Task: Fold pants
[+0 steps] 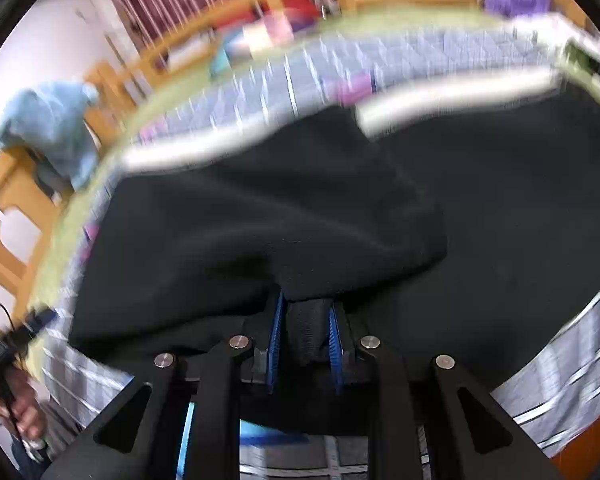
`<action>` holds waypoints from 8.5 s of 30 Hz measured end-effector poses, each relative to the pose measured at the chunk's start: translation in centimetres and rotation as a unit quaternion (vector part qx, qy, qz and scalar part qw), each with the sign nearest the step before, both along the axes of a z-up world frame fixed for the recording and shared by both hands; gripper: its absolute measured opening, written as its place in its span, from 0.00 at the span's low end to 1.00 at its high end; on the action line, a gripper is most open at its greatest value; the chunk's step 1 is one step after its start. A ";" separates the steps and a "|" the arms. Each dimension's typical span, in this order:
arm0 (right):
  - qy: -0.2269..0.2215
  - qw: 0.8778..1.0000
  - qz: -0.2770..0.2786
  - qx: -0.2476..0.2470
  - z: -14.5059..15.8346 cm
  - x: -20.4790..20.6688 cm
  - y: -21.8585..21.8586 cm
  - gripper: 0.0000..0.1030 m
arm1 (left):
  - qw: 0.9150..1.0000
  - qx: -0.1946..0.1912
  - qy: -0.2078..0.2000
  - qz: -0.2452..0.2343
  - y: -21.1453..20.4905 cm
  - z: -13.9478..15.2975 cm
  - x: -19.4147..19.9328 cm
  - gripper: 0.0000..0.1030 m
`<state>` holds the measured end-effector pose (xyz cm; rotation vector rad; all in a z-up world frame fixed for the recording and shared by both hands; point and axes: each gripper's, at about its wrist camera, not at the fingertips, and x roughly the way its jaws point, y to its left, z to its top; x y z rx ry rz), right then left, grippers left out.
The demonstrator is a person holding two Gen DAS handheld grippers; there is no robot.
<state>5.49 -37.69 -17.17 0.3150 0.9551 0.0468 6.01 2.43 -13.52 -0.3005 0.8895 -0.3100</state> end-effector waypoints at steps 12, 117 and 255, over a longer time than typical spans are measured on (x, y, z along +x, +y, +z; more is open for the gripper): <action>-0.037 0.999 -0.011 0.010 1.8 -1.4 -0.4 0.20 | 0.983 0.130 -0.050 -0.115 -9.0 -1.2 -2.5 0.65; -0.035 0.985 -0.136 -0.097 6.5 1.6 -8.4 0.37 | 0.992 0.108 -0.038 0.048 7.4 4.2 10.6 0.62; -0.078 0.993 0.027 -0.090 7.4 8.8 -17.5 0.75 | 0.993 -0.005 0.008 -0.114 -20.4 0.0 8.6 0.67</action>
